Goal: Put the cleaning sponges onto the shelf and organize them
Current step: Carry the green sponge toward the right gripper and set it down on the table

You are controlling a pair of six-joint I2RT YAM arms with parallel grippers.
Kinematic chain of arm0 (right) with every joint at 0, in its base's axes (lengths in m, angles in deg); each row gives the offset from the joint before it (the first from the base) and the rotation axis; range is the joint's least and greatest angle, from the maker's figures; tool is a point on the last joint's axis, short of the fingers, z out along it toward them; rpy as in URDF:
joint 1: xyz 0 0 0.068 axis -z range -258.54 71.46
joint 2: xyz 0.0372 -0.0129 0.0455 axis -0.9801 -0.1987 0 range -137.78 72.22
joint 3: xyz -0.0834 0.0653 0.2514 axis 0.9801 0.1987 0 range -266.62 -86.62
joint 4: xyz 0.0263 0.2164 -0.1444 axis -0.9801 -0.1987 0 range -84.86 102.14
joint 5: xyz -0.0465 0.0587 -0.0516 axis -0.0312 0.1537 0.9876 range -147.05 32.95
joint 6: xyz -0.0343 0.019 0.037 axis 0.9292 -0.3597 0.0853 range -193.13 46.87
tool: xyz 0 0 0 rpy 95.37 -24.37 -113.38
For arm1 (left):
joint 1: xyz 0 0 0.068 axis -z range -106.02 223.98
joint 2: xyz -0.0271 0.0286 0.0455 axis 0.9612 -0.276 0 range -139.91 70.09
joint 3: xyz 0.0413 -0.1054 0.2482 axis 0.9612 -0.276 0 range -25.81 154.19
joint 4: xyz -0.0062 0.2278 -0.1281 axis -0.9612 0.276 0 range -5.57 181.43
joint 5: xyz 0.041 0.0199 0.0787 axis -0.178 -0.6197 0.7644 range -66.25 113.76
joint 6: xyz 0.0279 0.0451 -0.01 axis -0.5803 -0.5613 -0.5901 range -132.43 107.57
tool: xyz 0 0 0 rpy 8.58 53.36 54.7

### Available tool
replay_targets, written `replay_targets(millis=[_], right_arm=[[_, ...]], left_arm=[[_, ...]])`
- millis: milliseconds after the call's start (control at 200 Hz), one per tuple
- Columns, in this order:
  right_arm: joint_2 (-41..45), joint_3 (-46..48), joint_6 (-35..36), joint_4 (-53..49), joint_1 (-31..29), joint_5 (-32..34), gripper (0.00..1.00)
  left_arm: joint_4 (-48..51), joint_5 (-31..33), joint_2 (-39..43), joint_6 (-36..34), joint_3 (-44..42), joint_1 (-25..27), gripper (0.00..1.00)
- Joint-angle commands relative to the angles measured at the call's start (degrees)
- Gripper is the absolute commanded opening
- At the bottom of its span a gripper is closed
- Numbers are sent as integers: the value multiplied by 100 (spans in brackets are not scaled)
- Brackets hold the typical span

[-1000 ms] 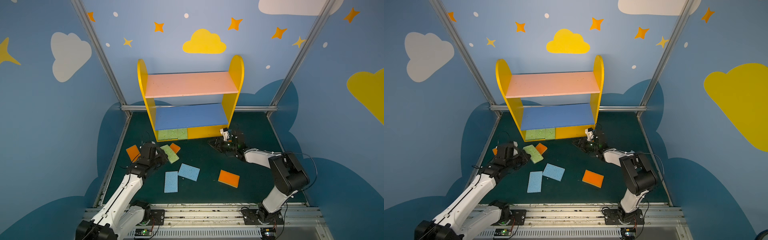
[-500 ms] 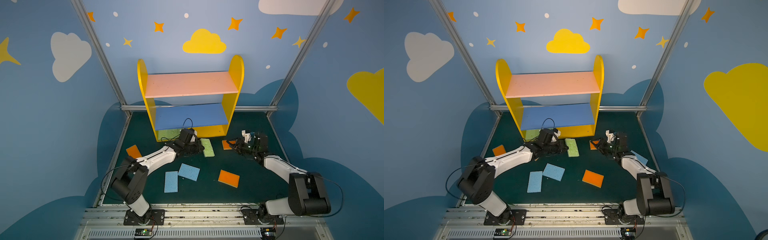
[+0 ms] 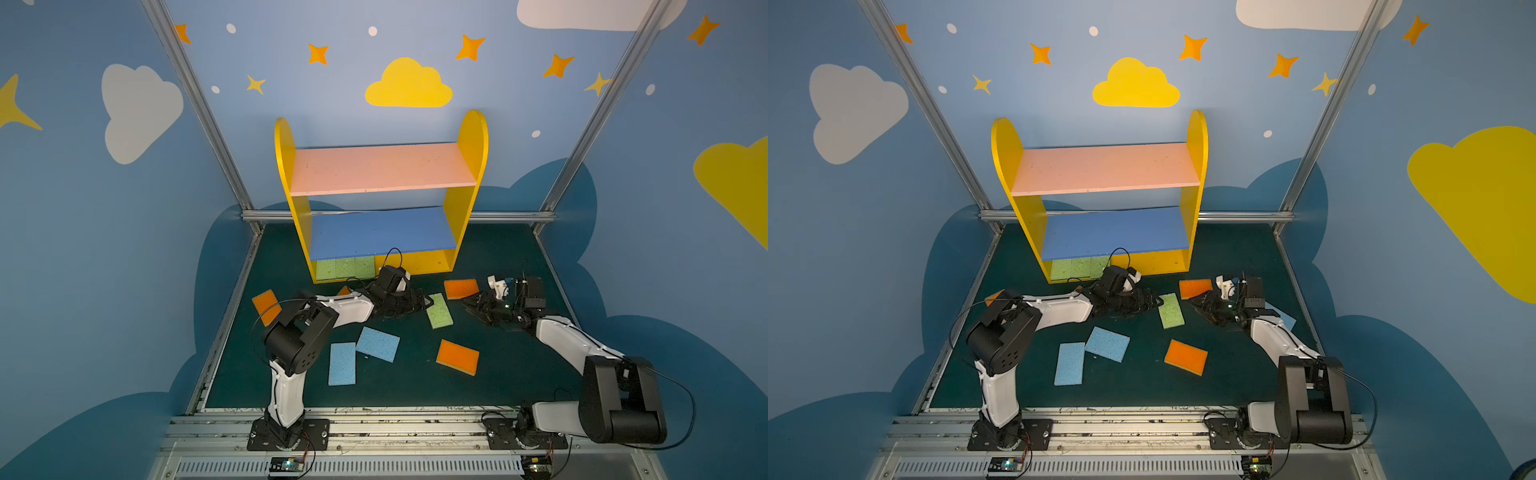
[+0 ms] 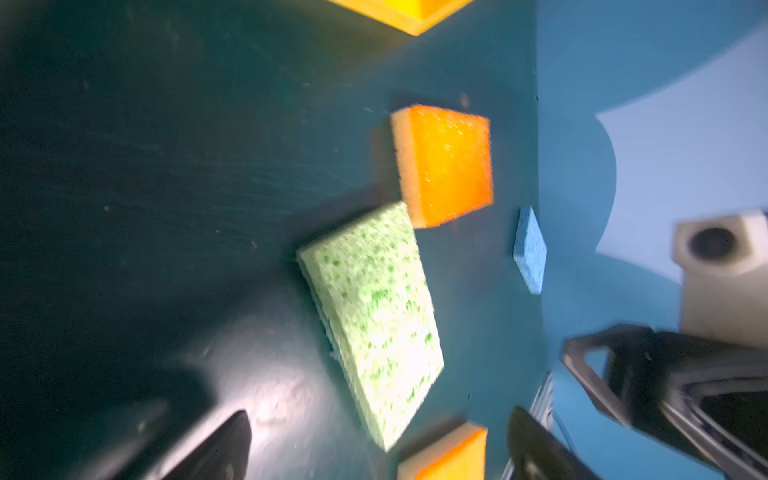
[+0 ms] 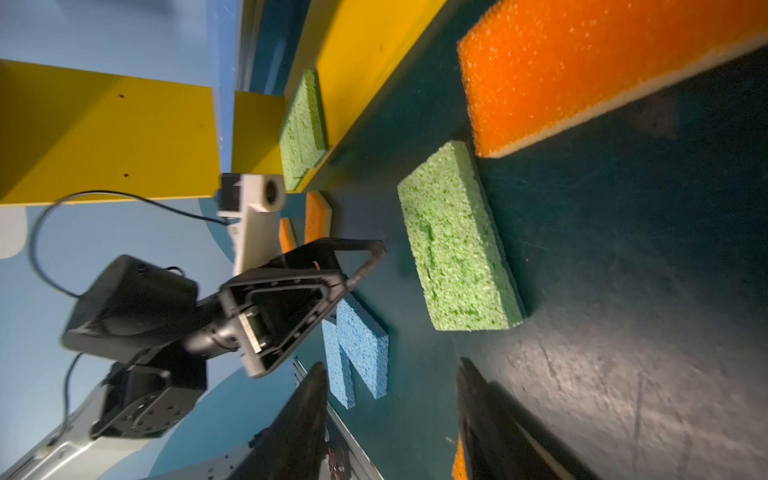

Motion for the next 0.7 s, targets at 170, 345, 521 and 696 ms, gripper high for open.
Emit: replay_targets(millis=[170,345,521,696], right_arm=[[-752,-1,489,-389,-612,532,52],[-1296,-19,550,-278,-686,559,53],[-1548,-54,441,-112,-746,683,54],[-1781,-328,418,-92,-743,877,53]], left_arm=[[285,488,1070,-407,-837,52,100],[385,595,1458,-471,-1277,47,100],[686,915,2038,-651,-1570,42,100],[787,1029,2462,-682,-1876,32,99]])
